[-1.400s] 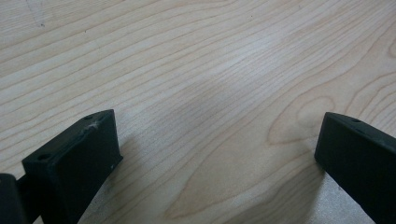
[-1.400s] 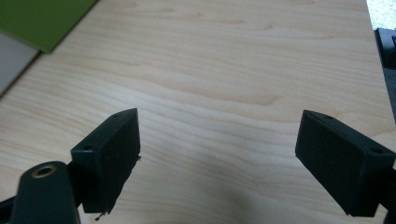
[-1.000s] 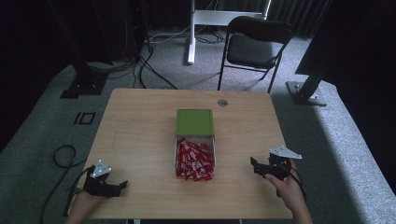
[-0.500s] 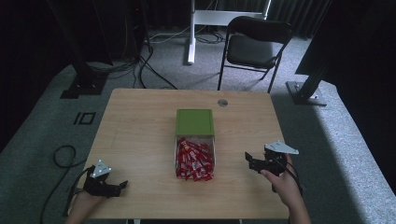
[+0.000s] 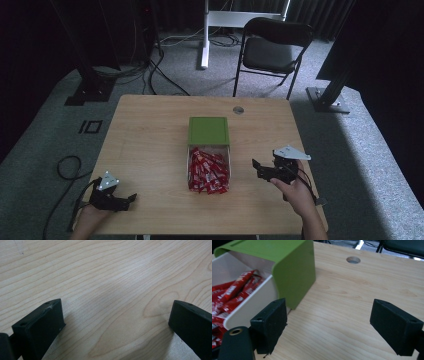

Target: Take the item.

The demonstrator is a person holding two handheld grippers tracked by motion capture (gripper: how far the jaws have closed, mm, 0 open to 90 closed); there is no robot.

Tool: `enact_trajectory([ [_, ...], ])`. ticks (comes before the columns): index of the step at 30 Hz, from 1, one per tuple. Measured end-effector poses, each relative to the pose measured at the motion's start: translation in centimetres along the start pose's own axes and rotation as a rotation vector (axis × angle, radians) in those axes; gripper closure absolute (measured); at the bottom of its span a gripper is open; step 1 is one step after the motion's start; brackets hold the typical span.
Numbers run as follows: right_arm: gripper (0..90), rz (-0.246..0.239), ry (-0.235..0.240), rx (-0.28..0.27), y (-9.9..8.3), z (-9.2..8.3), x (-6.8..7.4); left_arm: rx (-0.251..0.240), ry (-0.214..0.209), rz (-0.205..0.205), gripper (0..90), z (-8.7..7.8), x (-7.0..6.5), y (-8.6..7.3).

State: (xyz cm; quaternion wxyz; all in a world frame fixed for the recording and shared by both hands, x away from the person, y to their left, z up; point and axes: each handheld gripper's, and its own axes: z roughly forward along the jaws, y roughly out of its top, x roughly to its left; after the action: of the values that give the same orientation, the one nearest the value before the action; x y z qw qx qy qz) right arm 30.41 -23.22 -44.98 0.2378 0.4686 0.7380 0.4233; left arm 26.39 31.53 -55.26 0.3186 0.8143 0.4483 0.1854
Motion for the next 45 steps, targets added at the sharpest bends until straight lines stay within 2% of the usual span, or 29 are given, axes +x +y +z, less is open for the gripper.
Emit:
enact_trajectory([
  [7,14.1,-0.011,0.026,-0.010,0.6,0.2,0.9,0.000,0.000,0.000,0.7,0.0,0.0,0.0],
  [27,14.2,-0.083,0.147,-0.036,3.0,2.1,6.0,0.000,0.000,-0.001,0.7,0.0,0.0,0.0],
  [45,14.9,-0.139,0.257,-0.029,3.6,4.5,10.5,0.000,0.000,0.001,0.8,0.0,0.0,0.0],
])
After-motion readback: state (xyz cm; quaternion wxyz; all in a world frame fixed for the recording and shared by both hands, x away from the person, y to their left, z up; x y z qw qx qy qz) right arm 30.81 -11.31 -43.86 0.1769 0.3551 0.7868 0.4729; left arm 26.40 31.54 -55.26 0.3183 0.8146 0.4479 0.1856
